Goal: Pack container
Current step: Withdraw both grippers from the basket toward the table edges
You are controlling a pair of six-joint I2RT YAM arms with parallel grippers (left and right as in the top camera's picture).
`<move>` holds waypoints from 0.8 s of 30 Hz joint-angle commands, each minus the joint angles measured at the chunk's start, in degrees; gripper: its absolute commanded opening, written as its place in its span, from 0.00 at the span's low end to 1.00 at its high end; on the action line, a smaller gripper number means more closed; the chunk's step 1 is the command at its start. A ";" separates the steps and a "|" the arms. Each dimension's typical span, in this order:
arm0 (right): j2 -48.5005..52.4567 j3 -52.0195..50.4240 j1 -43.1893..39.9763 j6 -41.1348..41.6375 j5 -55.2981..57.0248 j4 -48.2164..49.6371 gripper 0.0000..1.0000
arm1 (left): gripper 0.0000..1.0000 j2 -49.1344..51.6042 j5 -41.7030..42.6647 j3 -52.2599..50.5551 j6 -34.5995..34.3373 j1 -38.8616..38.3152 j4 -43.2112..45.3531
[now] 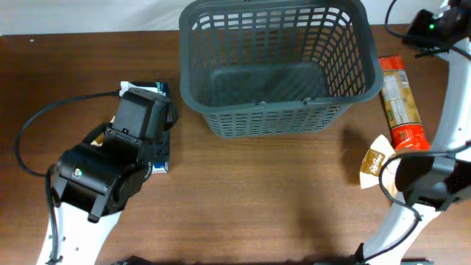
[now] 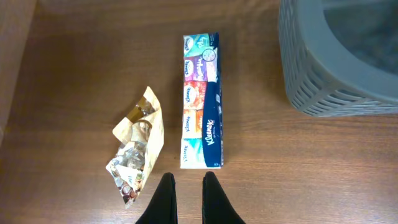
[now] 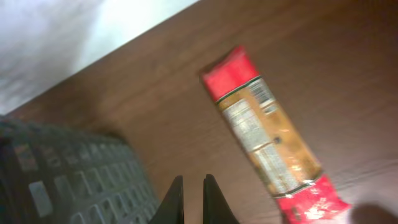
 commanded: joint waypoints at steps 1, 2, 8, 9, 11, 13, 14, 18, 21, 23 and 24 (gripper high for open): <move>1.62 0.00 0.81 -2.23 -6.40 0.17 0.04 | 0.02 -0.92 -1.22 0.90 0.44 0.39 0.15; 2.03 0.00 1.09 -2.43 -6.58 0.17 0.04 | 0.02 -0.92 -1.22 0.90 0.44 0.39 0.15; 2.27 0.00 2.25 -2.49 -8.55 1.25 0.04 | 0.02 -0.92 -1.20 0.90 0.42 0.39 0.15; 2.27 0.00 2.62 -2.49 -9.60 1.60 0.04 | 0.02 -0.92 -1.20 0.90 0.44 0.39 0.15; 2.27 0.00 3.15 -2.47 -10.51 2.05 0.04 | 0.02 -0.92 -1.20 0.90 0.44 0.39 0.15; 2.27 0.00 4.26 -2.47 -10.67 2.64 0.04 | 0.02 -0.92 -1.20 0.90 0.42 0.39 0.13; 2.27 0.00 4.63 -2.47 -10.67 2.80 0.04 | 0.02 -0.92 -1.20 0.90 0.42 0.39 0.13; 2.27 0.00 6.03 -2.47 -10.67 2.99 0.04 | 0.02 -0.92 -1.18 0.90 0.42 0.39 -0.13; 2.27 0.00 7.13 -2.49 -10.64 3.04 0.04 | 0.02 -0.92 -1.20 0.90 0.42 0.39 -0.22; 2.27 0.00 7.52 -2.49 -10.64 3.04 0.04 | 0.02 -0.92 -1.20 0.90 0.42 0.39 -0.24; 2.27 0.00 7.78 -2.49 -10.62 3.04 0.04 | 0.02 -0.92 -1.20 0.90 0.42 0.39 -0.24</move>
